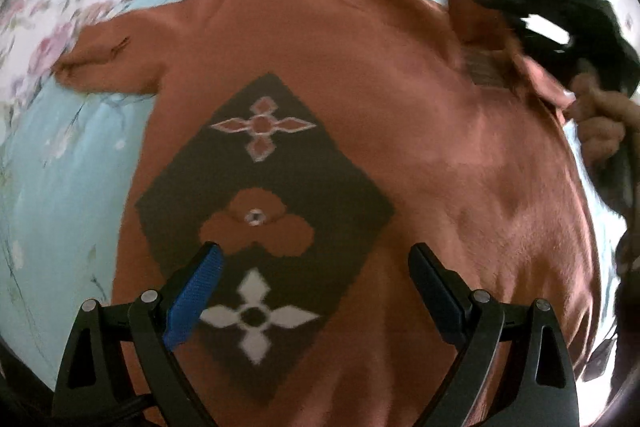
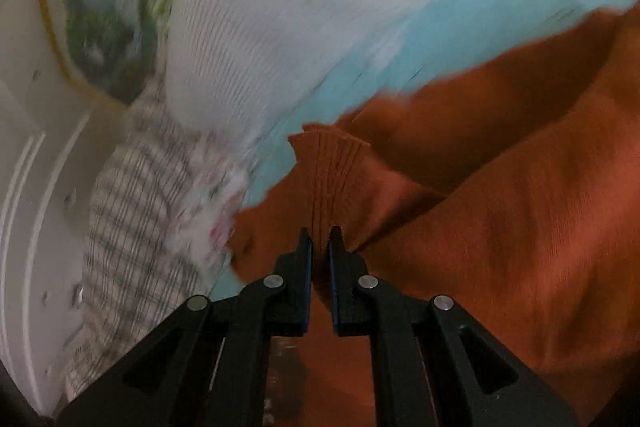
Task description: Fold small clothes
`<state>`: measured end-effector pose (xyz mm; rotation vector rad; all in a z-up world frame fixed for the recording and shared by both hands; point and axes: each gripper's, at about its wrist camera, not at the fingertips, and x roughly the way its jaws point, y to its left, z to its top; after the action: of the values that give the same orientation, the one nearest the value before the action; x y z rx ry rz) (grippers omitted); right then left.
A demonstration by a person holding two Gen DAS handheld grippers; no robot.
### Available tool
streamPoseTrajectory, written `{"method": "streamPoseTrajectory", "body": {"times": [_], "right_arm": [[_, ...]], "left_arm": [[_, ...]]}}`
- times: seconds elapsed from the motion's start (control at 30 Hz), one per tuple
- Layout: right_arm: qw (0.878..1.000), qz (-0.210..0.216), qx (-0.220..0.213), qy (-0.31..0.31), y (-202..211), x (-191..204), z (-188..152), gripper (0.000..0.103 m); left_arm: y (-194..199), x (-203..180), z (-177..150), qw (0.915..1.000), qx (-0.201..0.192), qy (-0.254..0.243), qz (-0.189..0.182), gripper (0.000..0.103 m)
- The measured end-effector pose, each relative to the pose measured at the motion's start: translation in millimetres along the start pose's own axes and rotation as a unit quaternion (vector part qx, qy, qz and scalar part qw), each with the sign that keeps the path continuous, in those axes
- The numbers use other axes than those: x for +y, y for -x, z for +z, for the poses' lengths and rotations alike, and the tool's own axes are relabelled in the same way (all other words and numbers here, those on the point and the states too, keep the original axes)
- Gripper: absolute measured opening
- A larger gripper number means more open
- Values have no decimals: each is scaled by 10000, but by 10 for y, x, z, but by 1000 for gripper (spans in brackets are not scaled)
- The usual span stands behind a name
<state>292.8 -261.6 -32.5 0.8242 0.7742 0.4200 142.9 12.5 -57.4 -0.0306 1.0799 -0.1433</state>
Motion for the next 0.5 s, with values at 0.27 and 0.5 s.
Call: {"method": "streamPoseTrajectory", "body": {"times": [0.27,0.5], "right_arm": [[9966,103,811,33,-1238,284,-274,12],[9973,219,679,-149,-978,296,-265,46]], "left_arm": [[88,326,40,9981,-105,426,-434,94],[-44,382,538,9956,-277,501,-742,94]]}}
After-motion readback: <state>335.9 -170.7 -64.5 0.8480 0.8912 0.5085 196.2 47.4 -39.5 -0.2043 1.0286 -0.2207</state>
